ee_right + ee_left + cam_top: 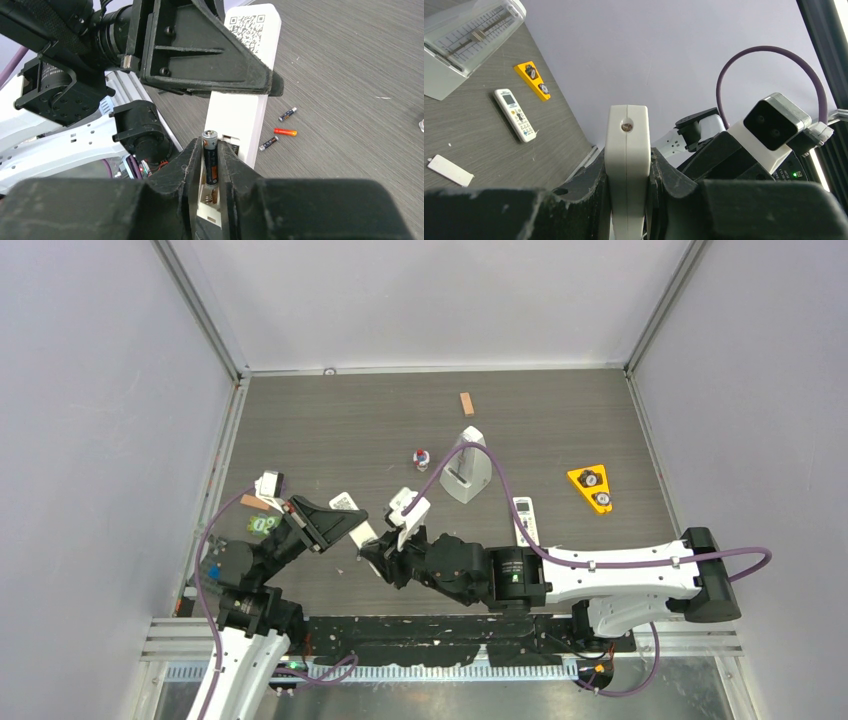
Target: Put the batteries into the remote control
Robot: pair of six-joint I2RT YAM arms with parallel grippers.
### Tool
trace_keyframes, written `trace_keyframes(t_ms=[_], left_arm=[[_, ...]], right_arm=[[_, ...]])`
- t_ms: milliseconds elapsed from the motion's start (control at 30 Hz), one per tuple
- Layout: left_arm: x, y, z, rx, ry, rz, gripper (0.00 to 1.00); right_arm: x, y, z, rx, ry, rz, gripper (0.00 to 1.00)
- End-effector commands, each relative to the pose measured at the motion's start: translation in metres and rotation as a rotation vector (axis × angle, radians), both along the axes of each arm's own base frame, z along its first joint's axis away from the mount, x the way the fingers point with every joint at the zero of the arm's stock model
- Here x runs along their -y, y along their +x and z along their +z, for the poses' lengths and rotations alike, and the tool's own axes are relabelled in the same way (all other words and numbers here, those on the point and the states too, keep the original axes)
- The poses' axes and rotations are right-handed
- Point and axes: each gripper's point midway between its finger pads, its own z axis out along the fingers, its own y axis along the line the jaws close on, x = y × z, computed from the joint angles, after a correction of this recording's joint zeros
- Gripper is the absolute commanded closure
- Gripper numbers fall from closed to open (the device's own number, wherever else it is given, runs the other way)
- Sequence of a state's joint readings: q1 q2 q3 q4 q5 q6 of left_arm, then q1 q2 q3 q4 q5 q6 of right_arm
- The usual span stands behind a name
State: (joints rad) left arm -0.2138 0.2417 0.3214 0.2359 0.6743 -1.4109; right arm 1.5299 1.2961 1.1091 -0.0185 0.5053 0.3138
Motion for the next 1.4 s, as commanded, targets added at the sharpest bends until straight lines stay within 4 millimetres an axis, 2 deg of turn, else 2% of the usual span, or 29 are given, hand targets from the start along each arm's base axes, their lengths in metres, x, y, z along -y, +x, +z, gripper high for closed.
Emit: trace_keyframes(t_ms=[0,100,300,633,700,733,800,967,1067,1300,1367], left_arm=[[-0.005,-0.011,0.035,0.106,-0.054,0.009,1.0],[-0.005,-0.009,0.03,0.098,-0.045,0.018,1.0],[-0.004,-0.005,0.021,0.08,-0.034,0.025,1.0],[-0.004,-0.003,0.015,0.072,-0.027,0.03,1.0],[-0.004,-0.002,0.014,0.068,-0.027,0.031,1.0],[-0.005,-0.002,0.015,0.07,-0.028,0.031,1.0],[-0.005,-0.003,0.015,0.073,-0.028,0.031,1.0],[-0.005,-0.004,0.015,0.081,-0.028,0.032,1.0],[-0.005,-0.003,0.014,0.08,-0.029,0.034,1.0],[-0.005,-0.004,0.014,0.08,-0.028,0.03,1.0],[-0.005,-0.004,0.015,0.08,-0.028,0.028,1.0]], right_arm=[[0.0,-0.004,-0.002,-0.018,-0.027,0.008,0.73],[-0.001,-0.004,0.003,-0.022,-0.013,0.001,0.68],[0.004,-0.002,0.027,-0.022,0.041,-0.014,0.65],[0.021,0.005,0.055,-0.105,0.153,-0.075,0.4],[0.029,0.009,0.052,-0.167,0.182,-0.115,0.33],[0.033,0.014,0.051,-0.192,0.194,-0.141,0.27],[0.042,0.017,0.039,-0.271,0.22,-0.165,0.18],[0.041,0.019,0.022,-0.457,0.285,-0.147,0.02],[0.034,0.016,0.018,-0.508,0.303,-0.11,0.01],[0.014,0.009,0.022,-0.57,0.344,-0.019,0.0],[0.01,0.009,0.015,-0.592,0.333,-0.016,0.01]])
